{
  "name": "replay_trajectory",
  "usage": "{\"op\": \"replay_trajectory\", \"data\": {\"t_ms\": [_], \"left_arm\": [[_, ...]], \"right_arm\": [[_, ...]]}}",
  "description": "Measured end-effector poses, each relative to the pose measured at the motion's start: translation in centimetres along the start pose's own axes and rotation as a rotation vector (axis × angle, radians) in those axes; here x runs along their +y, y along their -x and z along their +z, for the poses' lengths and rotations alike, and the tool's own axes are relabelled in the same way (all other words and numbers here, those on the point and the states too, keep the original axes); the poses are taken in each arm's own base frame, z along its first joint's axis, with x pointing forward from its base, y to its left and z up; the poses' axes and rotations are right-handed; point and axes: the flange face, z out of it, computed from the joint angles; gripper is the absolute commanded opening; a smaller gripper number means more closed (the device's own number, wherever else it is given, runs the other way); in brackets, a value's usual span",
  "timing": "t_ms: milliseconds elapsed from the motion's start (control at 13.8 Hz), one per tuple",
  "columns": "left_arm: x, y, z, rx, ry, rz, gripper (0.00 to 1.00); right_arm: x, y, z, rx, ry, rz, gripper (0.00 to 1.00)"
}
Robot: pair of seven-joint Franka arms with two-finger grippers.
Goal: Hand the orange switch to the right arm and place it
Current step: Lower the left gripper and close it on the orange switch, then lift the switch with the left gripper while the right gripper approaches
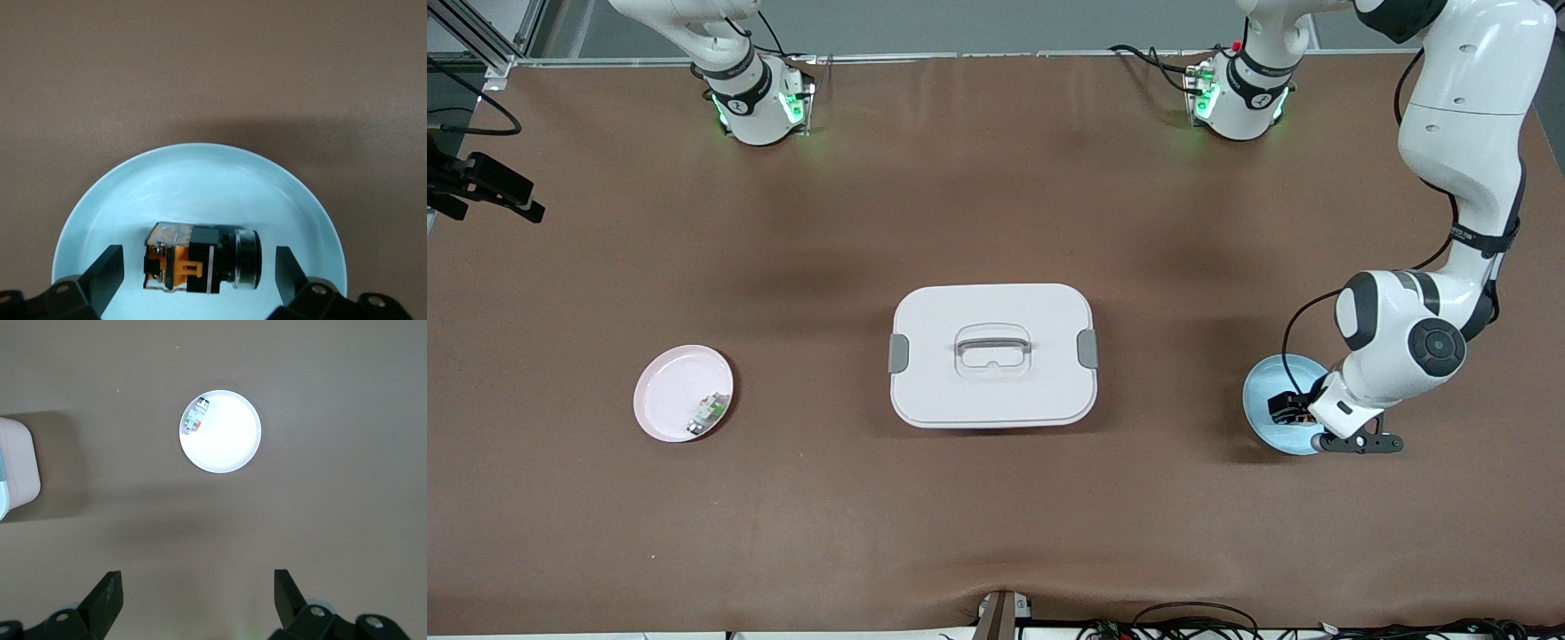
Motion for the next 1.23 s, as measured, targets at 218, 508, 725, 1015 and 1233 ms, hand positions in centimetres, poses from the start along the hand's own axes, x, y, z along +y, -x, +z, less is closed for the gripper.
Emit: {"op": "replay_trajectory", "data": {"t_ms": [218, 508, 725, 1015, 1233], "left_arm": [[0.0, 0.1, 0.6, -0.005, 0.001, 0.000, 0.94], [0.0, 0.2, 1.0, -0.011, 0.003, -0.001, 0.65], [0.0, 0.2, 1.0, -0.009, 0.002, -0.001, 0.31], [0.0, 0.0, 0.7, -0.003, 0.002, -0.001, 0.02], [0.6, -0.9, -1.0, 0.028, 0.008, 0.007, 0.02]], "right_arm": [[0.0, 0.0, 0.0, 0.000, 0.000, 0.000, 1.00], [0.0, 0.0, 0.0, 0.000, 0.000, 0.000, 1.00], [0.0, 0.0, 0.0, 0.000, 0.000, 0.000, 1.00], [0.0, 0.0, 0.0, -0.001, 0.000, 0.000, 1.00], [0.0, 0.0, 0.0, -0.001, 0.000, 0.000, 1.00]]}}
